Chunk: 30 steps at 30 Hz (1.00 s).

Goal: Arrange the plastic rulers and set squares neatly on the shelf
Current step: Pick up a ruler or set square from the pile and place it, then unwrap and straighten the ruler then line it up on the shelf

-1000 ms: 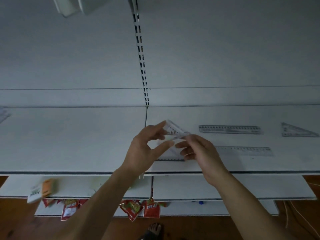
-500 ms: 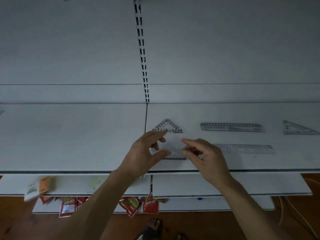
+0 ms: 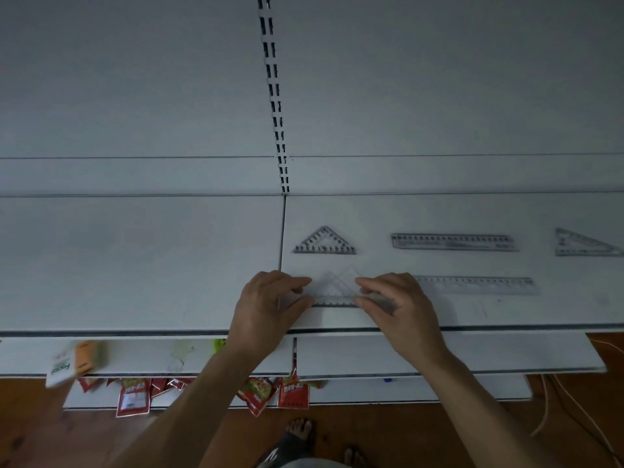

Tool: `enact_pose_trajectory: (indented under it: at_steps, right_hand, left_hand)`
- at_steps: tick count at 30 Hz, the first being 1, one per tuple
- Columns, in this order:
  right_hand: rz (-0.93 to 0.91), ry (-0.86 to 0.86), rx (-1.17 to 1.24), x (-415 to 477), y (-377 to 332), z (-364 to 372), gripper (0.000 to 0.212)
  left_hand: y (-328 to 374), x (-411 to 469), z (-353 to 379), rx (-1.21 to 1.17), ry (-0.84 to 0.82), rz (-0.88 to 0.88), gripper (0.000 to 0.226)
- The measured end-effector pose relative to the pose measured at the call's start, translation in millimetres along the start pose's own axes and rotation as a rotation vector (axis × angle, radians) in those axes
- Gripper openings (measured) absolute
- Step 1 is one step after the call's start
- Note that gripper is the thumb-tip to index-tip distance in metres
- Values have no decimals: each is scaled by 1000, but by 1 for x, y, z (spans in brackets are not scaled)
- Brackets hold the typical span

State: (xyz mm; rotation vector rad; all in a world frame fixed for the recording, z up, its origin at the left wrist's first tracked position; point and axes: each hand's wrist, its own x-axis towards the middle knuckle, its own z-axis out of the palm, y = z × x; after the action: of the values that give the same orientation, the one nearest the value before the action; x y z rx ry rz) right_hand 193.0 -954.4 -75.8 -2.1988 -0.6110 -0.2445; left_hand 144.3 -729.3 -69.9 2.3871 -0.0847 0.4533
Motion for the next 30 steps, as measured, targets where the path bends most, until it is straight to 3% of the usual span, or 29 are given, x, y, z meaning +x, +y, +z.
enact_pose_trajectory:
  at_steps: [18,30]
  right_hand:
    - [-15,-93,-87,-1,10,2,28]
    - [-12,-85,-68,-4,8,0,22]
  left_hand:
    - [-6,-7,-3,42,-102,-42,39]
    - [-7,-7,-1,55,-99,-60,30]
